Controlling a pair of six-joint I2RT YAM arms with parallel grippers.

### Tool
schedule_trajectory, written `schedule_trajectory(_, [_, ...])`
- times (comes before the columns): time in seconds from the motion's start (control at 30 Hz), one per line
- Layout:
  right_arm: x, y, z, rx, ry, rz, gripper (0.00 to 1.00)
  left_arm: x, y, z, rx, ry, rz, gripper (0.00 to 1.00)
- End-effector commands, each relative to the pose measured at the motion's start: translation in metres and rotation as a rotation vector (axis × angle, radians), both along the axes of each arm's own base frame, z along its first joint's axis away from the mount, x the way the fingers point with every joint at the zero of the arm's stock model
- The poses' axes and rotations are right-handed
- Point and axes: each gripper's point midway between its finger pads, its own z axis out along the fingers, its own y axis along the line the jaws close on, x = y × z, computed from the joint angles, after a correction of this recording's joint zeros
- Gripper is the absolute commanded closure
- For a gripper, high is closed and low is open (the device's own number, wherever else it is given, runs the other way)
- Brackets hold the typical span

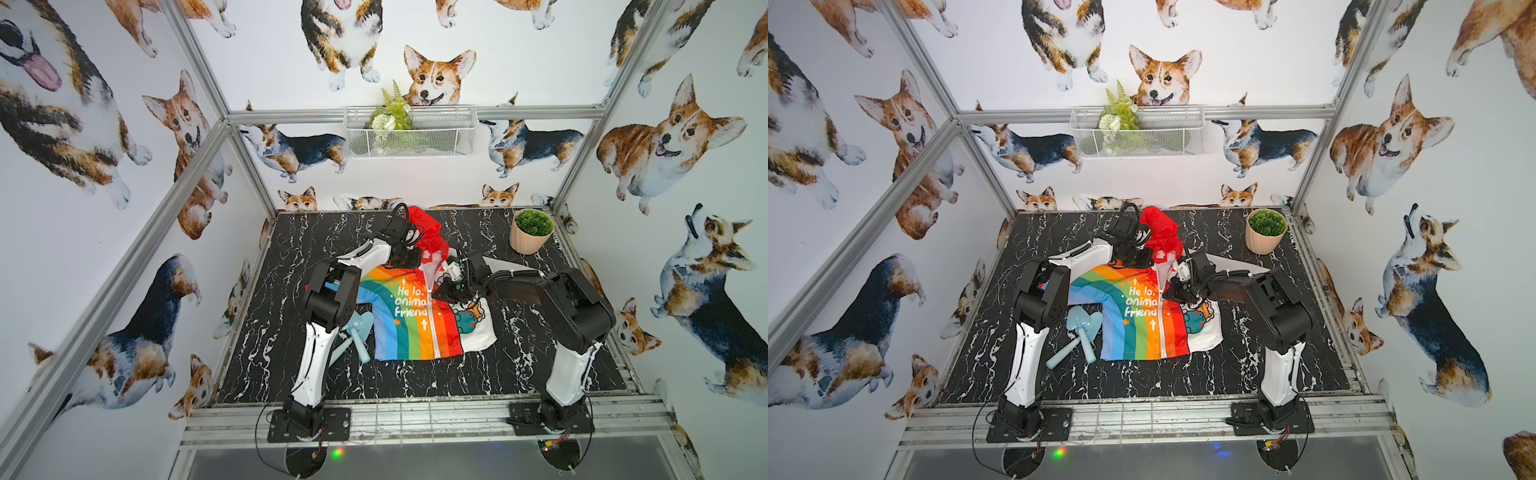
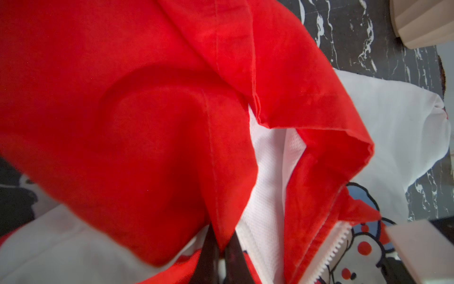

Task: Unzip the jacket
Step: Unzip the zipper on the jacket.

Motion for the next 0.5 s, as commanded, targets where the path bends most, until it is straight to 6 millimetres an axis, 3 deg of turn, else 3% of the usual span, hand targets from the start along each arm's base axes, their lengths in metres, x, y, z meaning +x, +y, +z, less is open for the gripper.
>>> schedule_trajectory(0.0, [-0.009, -0.003, -0.002, -0.019, 0.016, 0.008, 1.00, 0.008, 0.000, 0.014, -0.016, -0.056, 0.003, 1.00])
schedule_trajectory(0.47, [-0.029, -0.001, 0.016, -0.028, -0.014, 0.027, 1.00, 0.007, 0.004, 0.042, -0.067, -0.155, 0.022, 1.00])
